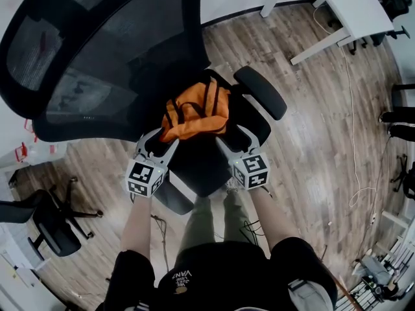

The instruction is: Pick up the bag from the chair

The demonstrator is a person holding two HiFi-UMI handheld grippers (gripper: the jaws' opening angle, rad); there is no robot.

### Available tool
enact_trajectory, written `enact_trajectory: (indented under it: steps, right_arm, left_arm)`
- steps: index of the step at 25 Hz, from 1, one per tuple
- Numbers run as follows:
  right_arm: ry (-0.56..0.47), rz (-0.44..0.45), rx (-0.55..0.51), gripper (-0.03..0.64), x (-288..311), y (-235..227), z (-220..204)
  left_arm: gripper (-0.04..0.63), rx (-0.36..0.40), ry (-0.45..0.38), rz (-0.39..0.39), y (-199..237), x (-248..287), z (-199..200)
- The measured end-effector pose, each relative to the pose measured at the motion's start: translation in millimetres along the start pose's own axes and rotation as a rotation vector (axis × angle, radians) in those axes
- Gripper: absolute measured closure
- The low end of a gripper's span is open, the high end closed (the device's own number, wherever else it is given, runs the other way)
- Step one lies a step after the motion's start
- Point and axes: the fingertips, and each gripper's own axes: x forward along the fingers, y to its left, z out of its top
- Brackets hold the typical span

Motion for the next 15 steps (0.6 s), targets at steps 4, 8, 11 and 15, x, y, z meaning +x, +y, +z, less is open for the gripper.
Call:
enact_trajectory:
  steps: [4,8,11,15]
  right_arm:
    - [0.023,0.023,-0.023,0.316,8,2,-7]
    - [0.044,0.049,-0.057,0.316,21,5,-14]
    - [0.059,0.055,-0.072,0.316,28,6,-19]
    - [0.061,0.06,-0.094,0.316,32,6,-22]
  left_arm:
    - [0.394,0.017,0.037,-0.017,-4,6,-8]
    - [0.394,0.018,0.046,-0.021,-2,13,-13]
    - [0.394,0.02,0.048,-0.027,-2,16,-15]
    - [0.394,0.025,0.056,-0.029,-2,18,-17]
